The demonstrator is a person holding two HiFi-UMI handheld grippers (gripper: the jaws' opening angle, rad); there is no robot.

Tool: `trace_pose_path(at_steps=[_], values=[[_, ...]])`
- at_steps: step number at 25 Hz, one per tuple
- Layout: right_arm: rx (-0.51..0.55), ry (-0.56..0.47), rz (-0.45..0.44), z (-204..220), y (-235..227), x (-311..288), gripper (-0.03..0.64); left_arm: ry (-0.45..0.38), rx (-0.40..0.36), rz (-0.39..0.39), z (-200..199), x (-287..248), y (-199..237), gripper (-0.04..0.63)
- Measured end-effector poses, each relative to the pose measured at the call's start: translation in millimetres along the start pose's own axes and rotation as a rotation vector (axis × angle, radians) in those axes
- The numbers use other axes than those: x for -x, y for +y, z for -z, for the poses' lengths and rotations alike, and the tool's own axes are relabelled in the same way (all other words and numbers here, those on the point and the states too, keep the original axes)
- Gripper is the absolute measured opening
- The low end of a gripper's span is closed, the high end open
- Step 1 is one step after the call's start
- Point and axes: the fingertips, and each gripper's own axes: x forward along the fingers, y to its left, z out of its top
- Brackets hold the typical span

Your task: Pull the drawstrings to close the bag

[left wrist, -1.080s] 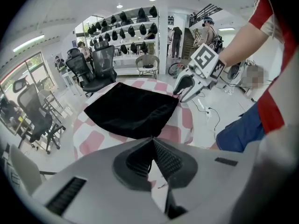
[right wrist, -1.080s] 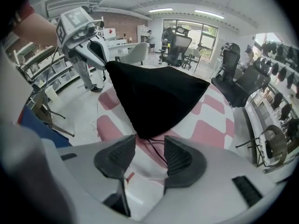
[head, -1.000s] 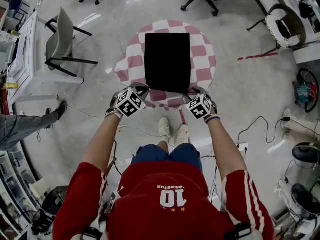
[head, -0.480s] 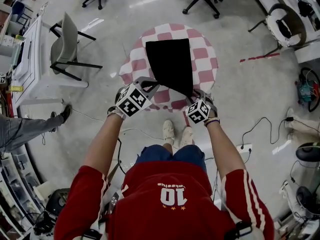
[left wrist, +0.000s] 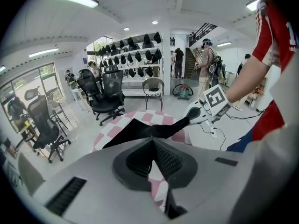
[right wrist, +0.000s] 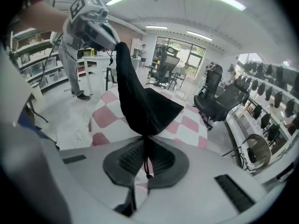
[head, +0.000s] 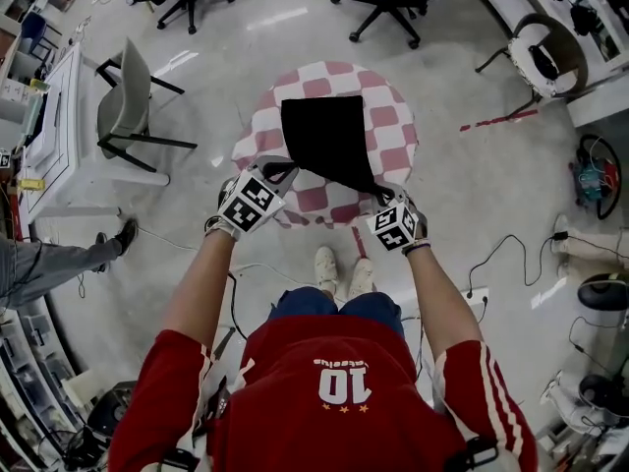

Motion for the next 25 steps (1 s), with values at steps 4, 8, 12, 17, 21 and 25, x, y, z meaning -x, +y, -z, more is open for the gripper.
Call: trace_pose_path(at_steps=[4, 8, 12, 17, 21, 25], values=[[-0.008, -0.038, 0.006, -22.1, -10.0, 26.7, 0.017, -0.023, 0.019, -0.027, 0.1, 13.4, 8.1, 0.008], [0.011, -0.06, 0.008, -44.2, -14.2, 52.8, 0.017, -0.053, 0.046, -0.05, 1.4, 32.0, 13.9, 0.008], [0.016, -0.075, -0.023, -61.0, -12.7, 72.7, 0.015, -0.072, 0.072, -0.071, 5.2, 47.6, 20.6, 0.008], [-0.114, -0.18, -0.135, -88.0, -11.3, 104.4, 0.015, -0.096, 0.11, -0.094, 5.5, 64.2, 24.9, 0.008], [-0.252, -0.313, -0.24, -111.0, -19.7, 131.8, 0.014, -0.127, 0.157, -0.116, -1.1, 73.3, 27.2, 0.008], [-0.394, -0.454, -0.343, -128.8, -38.2, 158.6, 0.014, -0.143, 0.172, -0.128, -11.2, 78.9, 26.5, 0.008]])
